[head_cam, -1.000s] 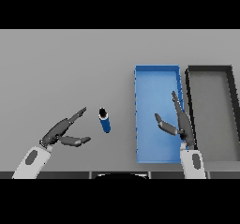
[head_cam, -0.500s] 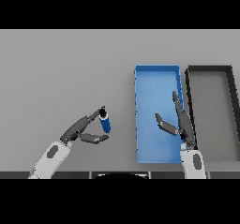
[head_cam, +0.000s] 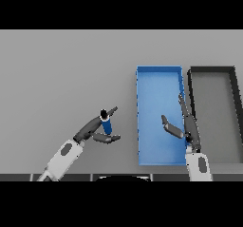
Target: Pick up the blue pipe and place it into the blue bin.
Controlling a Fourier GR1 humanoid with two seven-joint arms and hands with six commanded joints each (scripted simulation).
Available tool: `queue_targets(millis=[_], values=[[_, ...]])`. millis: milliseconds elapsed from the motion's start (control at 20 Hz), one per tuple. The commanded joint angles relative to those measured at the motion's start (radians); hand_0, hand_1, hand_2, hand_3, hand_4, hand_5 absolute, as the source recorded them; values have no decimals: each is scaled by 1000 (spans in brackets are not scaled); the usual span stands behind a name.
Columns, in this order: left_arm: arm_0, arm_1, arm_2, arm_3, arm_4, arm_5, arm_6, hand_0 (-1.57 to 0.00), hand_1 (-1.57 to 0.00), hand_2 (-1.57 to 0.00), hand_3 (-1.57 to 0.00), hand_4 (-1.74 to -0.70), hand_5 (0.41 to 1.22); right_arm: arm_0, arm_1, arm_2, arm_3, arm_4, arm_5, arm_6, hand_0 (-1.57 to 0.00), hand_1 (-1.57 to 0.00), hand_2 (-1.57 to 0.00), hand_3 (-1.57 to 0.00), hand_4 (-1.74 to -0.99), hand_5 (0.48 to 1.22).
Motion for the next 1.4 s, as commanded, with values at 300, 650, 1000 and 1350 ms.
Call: queue_targets(millis=[300, 650, 1000, 1350], values=[[7, -84, 33, 25, 80, 4, -33, -602, -752, -865, -908, -1439, 910, 10, 1, 1, -4, -8, 8, -10, 1, 1, 1, 1, -1219, 657], [26, -89, -1, -25, 45, 37, -70, -1368, -1399, -1423, -1417, -1501, 1156, 1, 13, 4, -4, -24, 17, 4, 1, 1, 1, 1, -1221, 638], [-21, -123, 25, -128, 51, 49, -74, -1528, -1535, -1540, -1539, -1468, 1207, -23, 18, 4, 13, -15, 7, 24, 1, 1, 1, 1, -1220, 638], [-59, -134, 10, -250, 66, -3, 6, -1562, -1563, -1564, -1564, -1467, 1218, -10, -3, 2, 5, 4, 7, 0, 1, 1, 1, 1, -1161, 644]])
